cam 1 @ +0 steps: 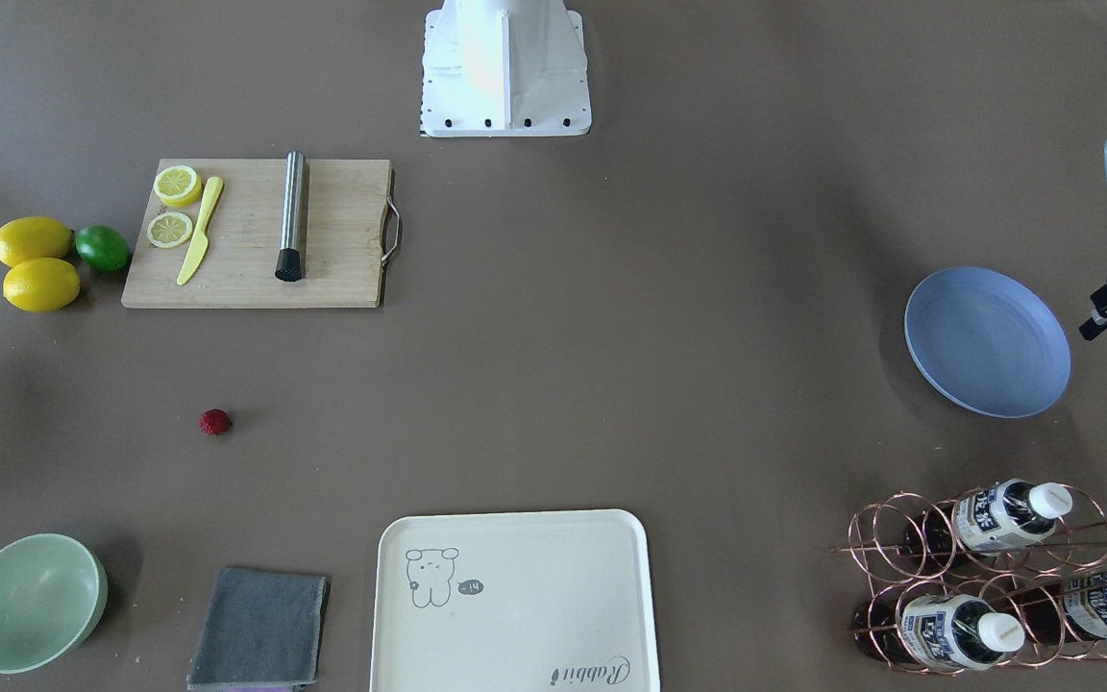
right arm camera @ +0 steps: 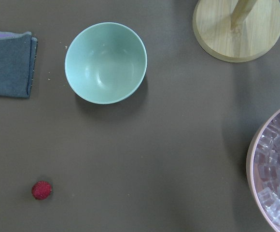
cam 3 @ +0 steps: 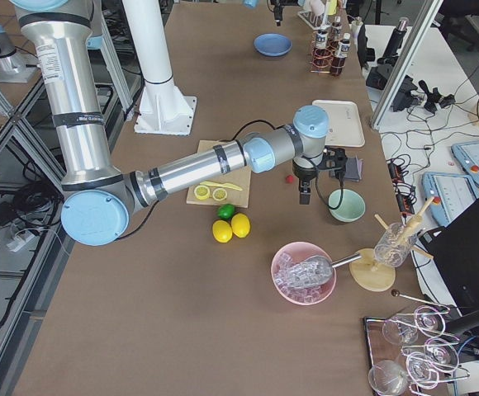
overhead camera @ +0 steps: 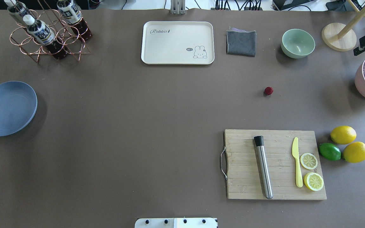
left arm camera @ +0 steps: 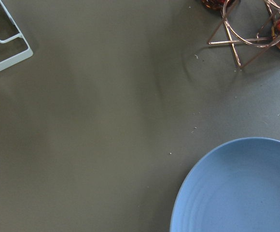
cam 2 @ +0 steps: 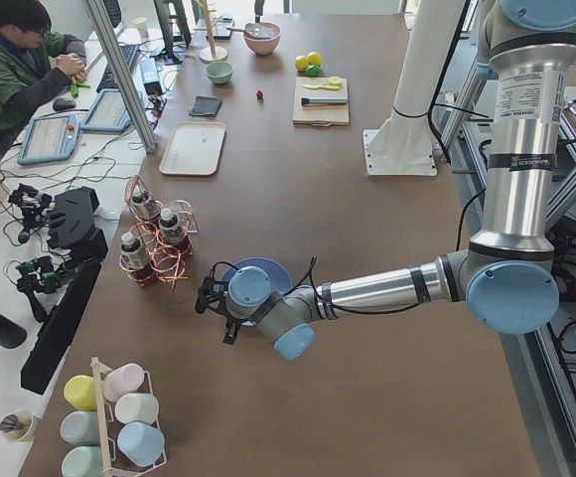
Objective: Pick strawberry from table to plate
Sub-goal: 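Move the right gripper toward the strawberry while the left approaches the blue plate, then drag the blue plate inward with the left gripper while the right lowers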
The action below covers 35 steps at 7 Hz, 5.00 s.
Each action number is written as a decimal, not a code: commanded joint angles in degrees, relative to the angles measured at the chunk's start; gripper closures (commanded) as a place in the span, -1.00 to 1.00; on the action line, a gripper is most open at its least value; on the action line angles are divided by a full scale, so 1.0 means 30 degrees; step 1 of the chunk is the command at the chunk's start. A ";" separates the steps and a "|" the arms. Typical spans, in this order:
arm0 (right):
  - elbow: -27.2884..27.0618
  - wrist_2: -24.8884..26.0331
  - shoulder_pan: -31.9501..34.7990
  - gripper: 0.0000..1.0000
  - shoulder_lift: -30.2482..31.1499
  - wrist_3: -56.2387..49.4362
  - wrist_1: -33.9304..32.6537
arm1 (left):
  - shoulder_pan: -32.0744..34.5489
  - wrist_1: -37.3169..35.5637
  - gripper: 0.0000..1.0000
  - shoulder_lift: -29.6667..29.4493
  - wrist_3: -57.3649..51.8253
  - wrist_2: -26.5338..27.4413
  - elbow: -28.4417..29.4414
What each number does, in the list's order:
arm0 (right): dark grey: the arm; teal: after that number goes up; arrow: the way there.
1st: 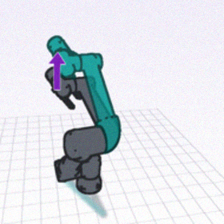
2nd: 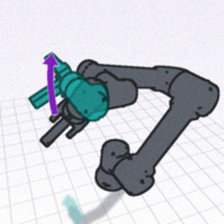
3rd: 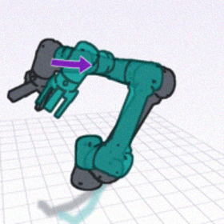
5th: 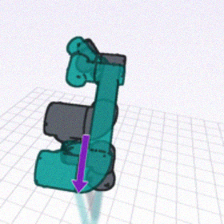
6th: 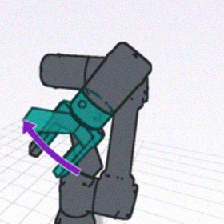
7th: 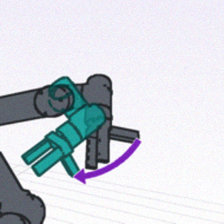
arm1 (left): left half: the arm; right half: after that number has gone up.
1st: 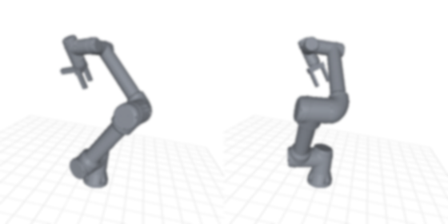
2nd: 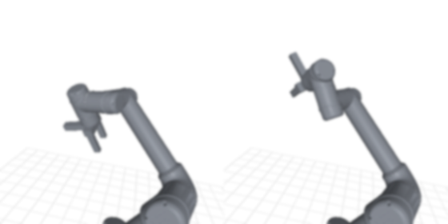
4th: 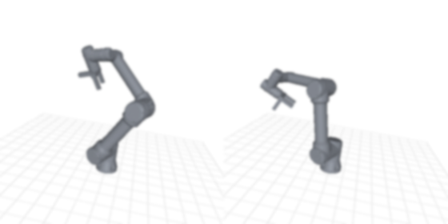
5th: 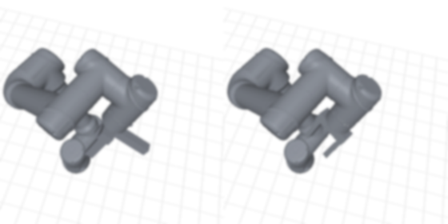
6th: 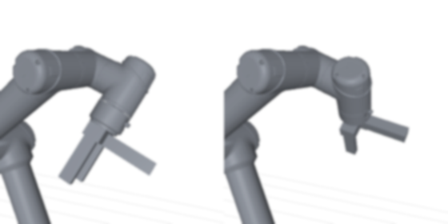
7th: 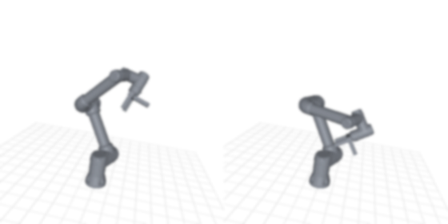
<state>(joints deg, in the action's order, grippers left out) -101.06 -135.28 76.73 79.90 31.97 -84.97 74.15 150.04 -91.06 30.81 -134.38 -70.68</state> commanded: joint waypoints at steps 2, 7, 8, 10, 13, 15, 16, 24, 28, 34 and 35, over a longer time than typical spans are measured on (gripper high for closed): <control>0.0083 0.0998 -0.1545 -1.00 -0.0207 0.1642 0.0752 | -0.1102 0.0407 -0.96 -0.0028 0.0161 0.0146 0.0296; 0.0083 0.1409 -0.2459 -1.00 -0.0266 0.2382 0.1255 | -0.2011 0.0349 -0.96 -0.0145 0.0044 0.0088 0.0999; 0.0112 0.1500 -0.2490 -1.00 -0.0266 0.2382 0.1487 | -0.2011 0.0349 -0.96 -0.0174 0.0015 0.0088 0.1000; -0.0034 0.1501 -0.2490 -1.00 -0.0266 0.2382 0.1548 | -0.2011 0.0320 -0.94 -0.0116 -0.0015 0.0088 0.1175; 0.0170 0.1501 -0.2490 -1.00 -0.0237 0.2382 0.1751 | -0.2011 0.0261 -0.57 0.0000 0.0043 0.0000 0.1351; 0.0201 0.1501 -0.2490 -1.00 -0.0237 0.2382 0.1928 | -0.2011 0.0261 0.83 0.0001 0.0073 0.0000 0.1439; 0.0171 0.1501 -0.2490 -1.00 -0.0237 0.2382 0.1928 | -0.2011 0.0232 1.00 0.0001 0.0160 -0.0232 0.1468; 0.0024 0.1530 -0.2345 -1.00 -0.0237 0.2382 0.2045 | 0.0246 -0.6005 1.00 -0.3009 0.2575 -0.8027 -0.1278; 0.0170 0.2811 -0.3100 -1.00 -0.0556 0.2759 0.2046 | -0.4281 -0.5891 1.00 -0.3861 1.2032 -0.3708 -0.7278; 0.2397 0.3610 -0.6293 -1.00 -0.2607 0.4777 0.2016 | -1.2340 -0.6037 1.00 -0.6937 1.8321 0.5873 -0.9430; 0.2455 0.3697 -0.6705 -1.00 -0.2755 0.5451 0.2016 | -1.3484 -0.6067 1.00 -0.7319 1.8934 0.6991 -0.9343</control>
<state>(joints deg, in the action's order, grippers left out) -94.22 -124.40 58.30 72.32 45.87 -78.94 38.20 131.98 -111.44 85.48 -118.24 -98.89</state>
